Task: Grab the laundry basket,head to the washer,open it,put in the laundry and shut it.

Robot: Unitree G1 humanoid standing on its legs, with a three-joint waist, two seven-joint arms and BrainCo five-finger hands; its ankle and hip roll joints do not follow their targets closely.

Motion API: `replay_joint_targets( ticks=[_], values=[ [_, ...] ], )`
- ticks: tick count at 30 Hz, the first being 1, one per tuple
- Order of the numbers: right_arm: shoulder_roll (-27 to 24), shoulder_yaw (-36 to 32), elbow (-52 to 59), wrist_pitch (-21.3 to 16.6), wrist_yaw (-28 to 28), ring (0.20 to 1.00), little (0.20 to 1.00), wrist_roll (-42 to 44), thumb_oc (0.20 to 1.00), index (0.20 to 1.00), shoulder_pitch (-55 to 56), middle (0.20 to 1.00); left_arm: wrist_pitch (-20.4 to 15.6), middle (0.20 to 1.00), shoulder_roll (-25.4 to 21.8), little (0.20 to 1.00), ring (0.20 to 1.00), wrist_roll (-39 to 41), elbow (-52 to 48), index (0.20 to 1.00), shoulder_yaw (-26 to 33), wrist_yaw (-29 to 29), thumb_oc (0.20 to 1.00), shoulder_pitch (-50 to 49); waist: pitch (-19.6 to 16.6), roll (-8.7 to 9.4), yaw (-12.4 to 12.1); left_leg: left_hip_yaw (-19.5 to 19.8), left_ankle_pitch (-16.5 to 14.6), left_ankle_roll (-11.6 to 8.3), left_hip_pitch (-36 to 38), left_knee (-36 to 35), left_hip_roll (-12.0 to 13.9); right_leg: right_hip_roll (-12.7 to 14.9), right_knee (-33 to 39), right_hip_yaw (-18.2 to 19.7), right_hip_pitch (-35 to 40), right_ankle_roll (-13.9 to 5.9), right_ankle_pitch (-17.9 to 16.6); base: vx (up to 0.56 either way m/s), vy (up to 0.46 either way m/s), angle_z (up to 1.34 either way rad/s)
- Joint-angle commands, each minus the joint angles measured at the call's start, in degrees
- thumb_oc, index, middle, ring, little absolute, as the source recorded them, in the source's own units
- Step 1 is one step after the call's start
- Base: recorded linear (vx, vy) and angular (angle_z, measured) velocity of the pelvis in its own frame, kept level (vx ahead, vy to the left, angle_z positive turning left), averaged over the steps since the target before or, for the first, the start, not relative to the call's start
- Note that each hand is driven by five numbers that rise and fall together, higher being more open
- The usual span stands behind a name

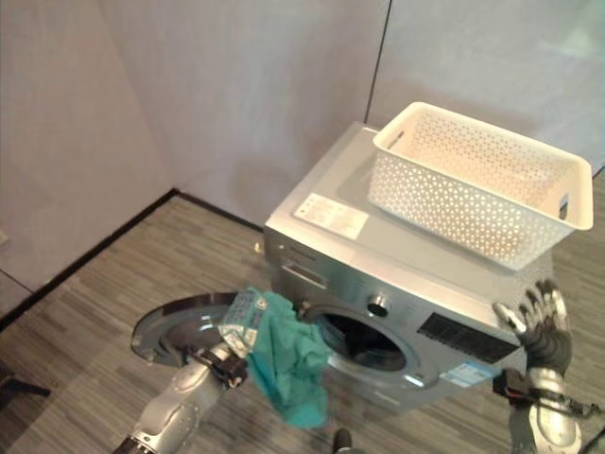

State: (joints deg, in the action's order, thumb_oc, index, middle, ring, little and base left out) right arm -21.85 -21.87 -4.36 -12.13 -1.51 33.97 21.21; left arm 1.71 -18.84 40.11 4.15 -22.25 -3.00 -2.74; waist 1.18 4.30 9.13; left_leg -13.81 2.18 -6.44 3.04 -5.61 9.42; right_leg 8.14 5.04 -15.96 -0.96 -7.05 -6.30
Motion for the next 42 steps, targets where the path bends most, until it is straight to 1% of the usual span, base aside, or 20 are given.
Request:
replay_joint_targets(
  ticks=[1, 2, 3, 8, 9, 10, 12, 15, 16, 19, 21, 22, 24, 25, 27, 29, 32, 33, 37, 42],
  values=[
    [-2.29, 0.70, -7.10, 2.97, -4.08, 1.000, 1.000, 3.45, 1.000, 1.000, 0.92, 1.000, -2.89, 0.200, 0.08, 0.200, 0.200, 2.51, -0.81, 0.200, 1.54, -1.31, 0.200, 1.86, 0.37, 1.29, 1.00, -0.67, -4.15, 1.08, 2.77, 0.61, 1.24, 4.32, -2.50, 2.30, -0.68, -4.27, 2.50, -0.01, 0.013, -0.17],
    [-2.75, 4.11, -15.80, 5.26, -7.48, 1.000, 1.000, 5.08, 1.000, 1.000, 1.86, 1.000, -3.07, 0.200, 0.21, 0.200, 0.200, 2.93, 0.23, 0.200, 1.76, -1.79, 0.200, 1.54, 0.71, 1.49, 1.09, -1.19, -4.15, 0.82, 3.28, 0.61, 1.29, 4.15, -2.47, 2.83, -0.61, -4.34, 2.38, -0.01, 0.012, -0.16],
    [-2.77, 4.15, -15.90, 5.21, -7.53, 1.000, 1.000, 5.11, 1.000, 1.000, 1.78, 1.000, -3.08, 0.200, 0.20, 0.200, 0.200, 2.92, 0.25, 0.200, 1.79, -1.80, 0.200, 1.56, 0.61, 1.56, 1.11, -1.21, -4.02, 0.85, 3.10, 0.61, 1.22, 4.21, -2.41, 2.87, -0.77, -4.31, 2.27, 0.00, 0.007, -0.16],
    [-5.25, 11.31, -32.26, 12.03, -17.53, 1.000, 1.000, 2.23, 1.000, 1.000, 5.64, 1.000, -2.88, 0.200, 0.41, 0.200, 0.200, 2.17, 3.07, 0.200, 2.15, -4.44, 0.200, 1.64, 0.79, 2.04, 0.94, -1.46, -3.50, 0.20, 3.01, 0.61, 1.07, 4.45, -2.12, 2.88, -1.03, -4.55, 1.68, 0.00, -0.003, -0.05],
    [-5.29, 11.33, -32.36, 11.98, -17.59, 1.000, 1.000, 2.23, 1.000, 1.000, 5.57, 1.000, -2.90, 0.200, 0.43, 0.200, 0.200, 2.17, 3.10, 0.200, 2.17, -4.46, 0.200, 1.65, 0.79, 2.03, 0.99, -1.44, -3.50, 0.20, 3.00, 0.61, 1.07, 4.45, -2.11, 2.86, -1.02, -4.55, 1.68, 0.00, 0.000, 0.00],
    [-5.58, 12.59, -37.58, 12.90, -19.27, 1.000, 1.000, -0.56, 1.000, 1.000, 6.10, 1.000, -2.97, 0.200, 0.61, 0.200, 0.200, 1.40, 4.17, 0.200, 1.95, -4.82, 0.200, 2.15, 1.05, 1.77, 0.79, -1.16, -3.33, 0.08, 2.83, 0.61, 0.91, 4.70, -2.00, 2.40, -0.94, -4.66, 1.60, 0.00, 0.000, 0.00],
    [-4.91, 15.47, -45.85, 12.76, -18.12, 1.000, 1.000, -5.53, 1.000, 1.000, 2.34, 1.000, -2.82, 0.200, 1.59, 0.200, 0.200, 1.15, 5.59, 0.200, 0.71, -4.49, 0.200, 3.31, 2.04, 1.23, 0.14, -0.60, -3.06, 0.20, 2.24, 0.61, 0.61, 5.04, -1.81, 1.92, -1.07, -4.76, 1.39, 0.01, 0.007, 0.02],
    [-2.72, 20.63, -50.62, 13.60, -18.81, 1.000, 1.000, -8.99, 1.000, 1.000, -0.97, 1.000, -2.42, 0.200, 2.43, 0.200, 0.200, 0.63, 7.17, 0.200, -1.47, -4.52, 0.200, 5.12, 2.89, 0.74, -0.93, 0.03, -2.81, 0.32, 1.32, 0.61, 0.26, 5.47, -1.59, 1.24, -1.33, -4.74, 1.24, 0.00, 0.000, 0.00],
    [-2.70, 20.65, -50.69, 13.56, -18.82, 1.000, 1.000, -8.99, 1.000, 1.000, -1.03, 1.000, -2.43, 0.200, 2.42, 0.200, 0.200, 0.62, 7.19, 0.200, -1.46, -4.52, 0.200, 5.15, 2.90, 0.76, -0.89, 0.06, -2.80, 0.32, 1.29, 0.61, 0.26, 5.48, -1.58, 1.20, -1.32, -4.74, 1.24, -0.01, 0.007, 0.09],
    [1.97, 24.57, -58.35, 14.19, -17.98, 1.000, 1.000, -13.39, 1.000, 1.000, -2.77, 1.000, -1.68, 0.200, 3.92, 0.200, 0.200, -0.76, 10.34, 0.200, -3.17, -4.40, 0.200, 7.00, 3.23, 0.34, -1.88, 0.91, -2.60, 0.48, 0.47, 0.61, -0.06, 5.79, -1.04, 0.15, -0.99, -4.68, 1.19, -0.01, 0.009, 0.09],
    [3.13, 20.75, -64.57, 14.59, -15.43, 1.000, 1.000, -13.27, 1.000, 1.000, -1.59, 1.000, -1.51, 0.200, 4.37, 0.200, 0.200, -1.66, 11.53, 0.200, -2.64, -3.55, 0.200, 7.95, 3.09, 0.33, -1.49, 1.11, -2.73, 0.46, 0.44, 0.61, -0.07, 5.82, -0.78, -0.11, -0.62, -4.81, 1.15, 0.01, 0.001, 0.28],
    [1.74, 15.68, -67.21, 13.86, -12.34, 1.000, 1.000, -11.31, 1.000, 1.000, -1.06, 1.000, -1.73, 0.200, 4.39, 0.200, 0.200, -2.39, 11.82, 0.200, -1.78, -2.93, 0.200, 8.29, 2.83, 0.44, -0.87, 1.09, -2.78, 0.47, 0.37, 0.61, -0.14, 5.81, -0.66, -0.02, -0.66, -4.99, 0.97, 0.01, 0.001, 0.40],
    [-2.82, 2.49, -74.61, 13.70, -8.02, 1.000, 1.000, -7.09, 1.000, 1.000, 2.67, 1.000, -1.86, 0.200, 4.02, 0.200, 0.200, -3.57, 12.53, 0.200, -0.24, -2.07, 0.200, 8.46, 2.42, 0.69, 0.21, 1.11, -2.94, 0.32, 0.31, 0.61, -0.01, 5.64, -0.70, 0.02, -0.73, -5.15, 0.91, 0.03, -0.010, 0.11],
    [-7.57, -6.42, -80.06, 13.16, -5.43, 1.000, 1.000, -4.32, 1.000, 1.000, 5.79, 1.000, -2.45, 0.200, 3.52, 0.200, 0.200, -4.35, 13.20, 0.200, 0.62, -2.48, 0.200, 8.13, 2.20, 0.84, 0.40, 1.19, -3.23, 0.29, 0.52, 0.61, 0.08, 5.44, -0.60, 0.00, -0.46, -5.26, 0.91, 0.04, -0.031, -0.09],
    [-10.37, -11.09, -85.48, 13.05, -4.40, 1.000, 1.000, -1.93, 1.000, 1.000, 7.30, 1.000, -2.97, 0.200, 3.00, 0.200, 0.200, -4.41, 13.77, 0.200, 0.40, -3.71, 0.200, 7.41, 2.06, 0.77, 0.10, 1.13, -3.26, 0.21, 0.51, 0.61, 0.20, 5.43, -0.44, -0.01, -0.69, -5.39, 0.88, 0.05, -0.051, -0.06],
    [-9.56, -10.17, -86.39, 13.03, -4.57, 1.000, 1.000, -1.60, 1.000, 1.000, 6.49, 1.000, -3.04, 0.200, 2.95, 0.200, 0.200, -4.50, 14.10, 0.200, 0.21, -3.98, 0.200, 7.33, 2.17, 0.65, -0.08, 1.09, -3.23, 0.22, 0.53, 0.61, 0.30, 5.41, -0.44, -0.02, -0.71, -5.34, 0.97, 0.02, -0.033, -0.04],
    [-4.39, -4.27, -87.55, 13.57, -4.07, 1.000, 1.000, -3.65, 1.000, 1.000, 2.57, 1.000, -2.87, 0.200, 3.47, 0.200, 0.200, -3.74, 14.42, 0.200, -1.02, -4.10, 0.200, 7.27, 2.74, -0.27, -0.72, 1.02, -3.09, 0.20, 0.47, 0.61, 0.62, 5.35, -0.35, -0.10, -0.85, -5.13, 1.45, 0.02, -0.027, -0.05],
    [-4.32, -4.20, -87.54, 13.58, -4.01, 1.000, 1.000, -3.64, 1.000, 1.000, 2.48, 1.000, -2.88, 0.200, 3.40, 0.200, 0.200, -3.73, 14.45, 0.200, -0.96, -4.10, 0.200, 7.32, 2.79, -0.20, -0.68, 1.01, -3.09, 0.19, 0.48, 0.61, 0.63, 5.33, -0.36, -0.09, -0.86, -5.12, 1.46, 0.01, -0.013, -0.04],
    [2.85, 5.64, -85.23, 15.16, -3.30, 1.000, 1.000, -7.11, 1.000, 1.000, -4.13, 1.000, -2.16, 0.200, 4.90, 0.200, 0.200, -2.49, 15.54, 0.200, -2.24, -3.06, 0.200, 8.25, 3.47, -1.67, -1.22, 1.09, -3.13, 0.18, 0.24, 0.61, 0.82, 5.27, -0.27, -0.25, -0.93, -4.73, 2.09, 0.02, -0.002, 0.04],
    [6.26, 13.09, -82.73, 15.63, -2.68, 1.000, 1.000, -11.01, 1.000, 1.000, -7.62, 1.000, -1.52, 0.200, 6.39, 0.200, 0.200, -1.49, 17.40, 0.200, -4.52, -2.24, 0.200, 9.27, 4.82, -2.20, -1.59, 1.50, -2.88, 0.28, -0.69, 0.61, 0.82, 5.12, -0.34, -0.29, -1.57, -4.29, 2.47, -0.03, -0.010, 0.02]
  ],
)
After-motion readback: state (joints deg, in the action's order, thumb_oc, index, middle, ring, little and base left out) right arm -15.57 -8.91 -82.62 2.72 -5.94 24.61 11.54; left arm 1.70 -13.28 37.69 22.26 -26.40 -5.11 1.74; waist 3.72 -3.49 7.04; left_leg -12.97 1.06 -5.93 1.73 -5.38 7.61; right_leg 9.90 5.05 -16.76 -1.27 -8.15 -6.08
